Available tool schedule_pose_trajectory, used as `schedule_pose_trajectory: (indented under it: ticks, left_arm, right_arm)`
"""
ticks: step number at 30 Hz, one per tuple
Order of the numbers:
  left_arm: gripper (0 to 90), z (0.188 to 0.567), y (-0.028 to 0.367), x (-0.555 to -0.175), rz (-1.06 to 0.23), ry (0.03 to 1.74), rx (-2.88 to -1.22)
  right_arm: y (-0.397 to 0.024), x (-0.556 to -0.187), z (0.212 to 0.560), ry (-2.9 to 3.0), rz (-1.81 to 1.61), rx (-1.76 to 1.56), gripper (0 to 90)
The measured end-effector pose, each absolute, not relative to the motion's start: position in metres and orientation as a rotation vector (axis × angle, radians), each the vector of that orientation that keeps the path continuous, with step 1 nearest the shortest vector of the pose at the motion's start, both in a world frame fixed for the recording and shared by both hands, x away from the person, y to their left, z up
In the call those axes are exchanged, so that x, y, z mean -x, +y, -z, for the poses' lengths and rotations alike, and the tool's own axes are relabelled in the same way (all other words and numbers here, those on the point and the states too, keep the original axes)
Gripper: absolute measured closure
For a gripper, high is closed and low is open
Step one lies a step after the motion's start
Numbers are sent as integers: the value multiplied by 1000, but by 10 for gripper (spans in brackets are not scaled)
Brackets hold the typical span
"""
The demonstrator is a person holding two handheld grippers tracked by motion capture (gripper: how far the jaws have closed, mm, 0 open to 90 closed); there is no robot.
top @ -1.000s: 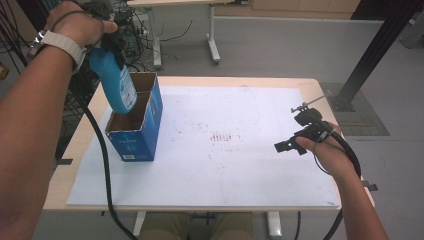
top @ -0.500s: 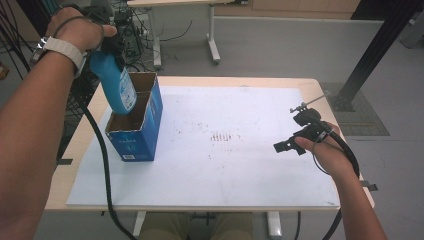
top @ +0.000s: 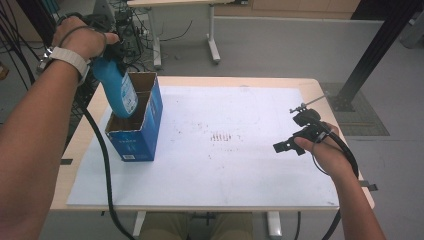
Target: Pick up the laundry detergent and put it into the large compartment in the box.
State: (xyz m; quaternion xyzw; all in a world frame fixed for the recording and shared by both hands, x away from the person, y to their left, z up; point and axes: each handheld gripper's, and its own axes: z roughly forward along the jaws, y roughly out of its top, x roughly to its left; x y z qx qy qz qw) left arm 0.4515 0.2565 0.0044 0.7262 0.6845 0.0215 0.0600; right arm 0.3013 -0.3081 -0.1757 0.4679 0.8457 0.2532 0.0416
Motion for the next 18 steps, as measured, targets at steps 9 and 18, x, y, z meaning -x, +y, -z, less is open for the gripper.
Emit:
schedule_pose_trajectory:
  ticks: [9, 18]
  left_arm:
    - [391, 17, 257, -455, -54, 2076, -2200]
    - [391, 40, 254, -458, -55, 2070, -2217]
  right_arm:
    - [-310, -301, 178, 2592, -779, -1436, 94]
    - [-312, -300, 181, 2591, -779, -1441, 94]
